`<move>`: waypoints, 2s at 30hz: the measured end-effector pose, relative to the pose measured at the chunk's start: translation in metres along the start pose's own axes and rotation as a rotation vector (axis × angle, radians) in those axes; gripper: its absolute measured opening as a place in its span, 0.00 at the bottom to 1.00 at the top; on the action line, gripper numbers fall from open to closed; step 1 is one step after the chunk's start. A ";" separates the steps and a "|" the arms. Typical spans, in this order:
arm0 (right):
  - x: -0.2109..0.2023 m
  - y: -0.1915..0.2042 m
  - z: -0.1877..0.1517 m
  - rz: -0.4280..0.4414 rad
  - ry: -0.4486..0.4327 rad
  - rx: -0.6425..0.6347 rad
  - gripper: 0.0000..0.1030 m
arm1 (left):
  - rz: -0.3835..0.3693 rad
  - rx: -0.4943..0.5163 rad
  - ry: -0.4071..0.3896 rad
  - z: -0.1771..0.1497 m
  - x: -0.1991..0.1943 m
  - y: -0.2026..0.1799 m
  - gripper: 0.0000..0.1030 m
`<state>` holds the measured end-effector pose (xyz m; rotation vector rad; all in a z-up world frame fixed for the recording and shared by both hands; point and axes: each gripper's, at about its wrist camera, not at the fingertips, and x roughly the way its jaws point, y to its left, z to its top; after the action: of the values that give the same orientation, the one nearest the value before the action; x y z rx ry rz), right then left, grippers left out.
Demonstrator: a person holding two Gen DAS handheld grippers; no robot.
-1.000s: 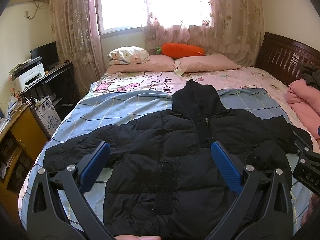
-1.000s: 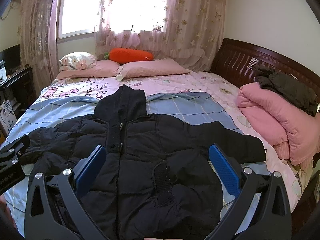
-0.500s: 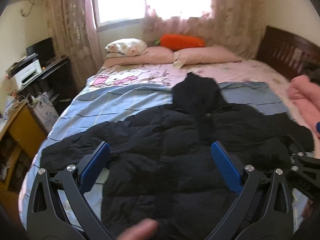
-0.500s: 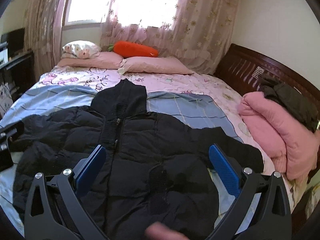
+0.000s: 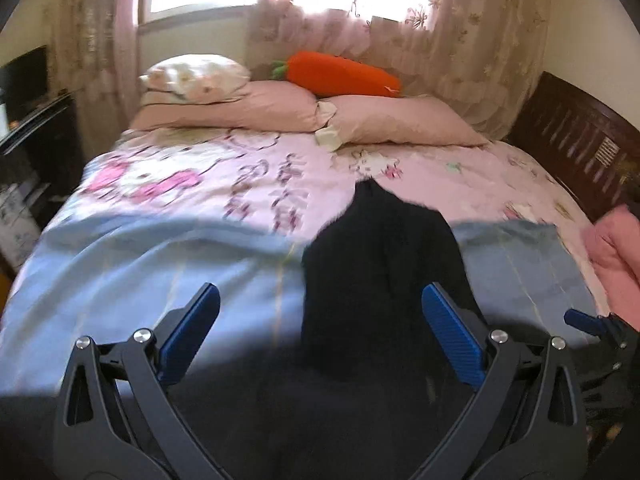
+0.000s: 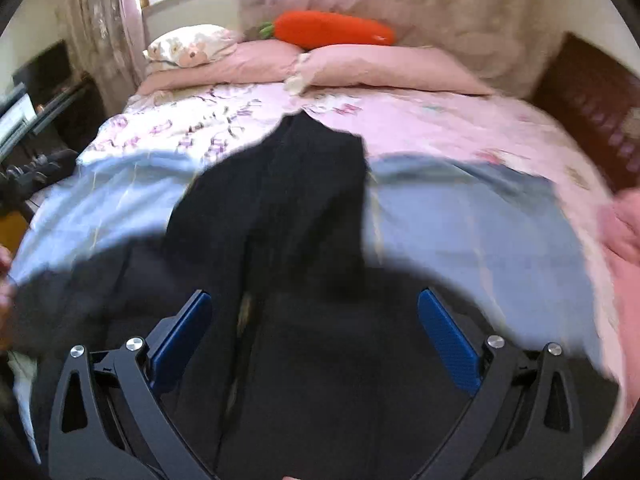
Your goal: Fold large clothes
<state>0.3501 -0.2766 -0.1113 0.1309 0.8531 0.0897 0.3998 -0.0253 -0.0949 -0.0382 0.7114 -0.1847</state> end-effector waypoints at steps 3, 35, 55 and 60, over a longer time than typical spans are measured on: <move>0.069 -0.039 0.027 0.095 -0.056 0.262 0.99 | -0.085 0.054 0.008 0.003 0.110 -0.004 0.98; 0.162 -0.019 0.030 0.177 -0.046 0.110 0.27 | -0.164 0.018 0.142 -0.019 0.189 -0.003 0.09; 0.165 -0.025 0.029 0.171 -0.028 0.117 0.27 | -0.390 -0.207 0.381 -0.024 0.197 0.049 0.64; 0.167 -0.017 0.030 0.118 -0.005 0.060 0.27 | -0.271 -0.036 0.340 -0.028 0.199 0.014 0.14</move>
<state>0.4824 -0.2741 -0.2185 0.2374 0.8434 0.1748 0.5312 -0.0472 -0.2456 -0.1406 1.0482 -0.4454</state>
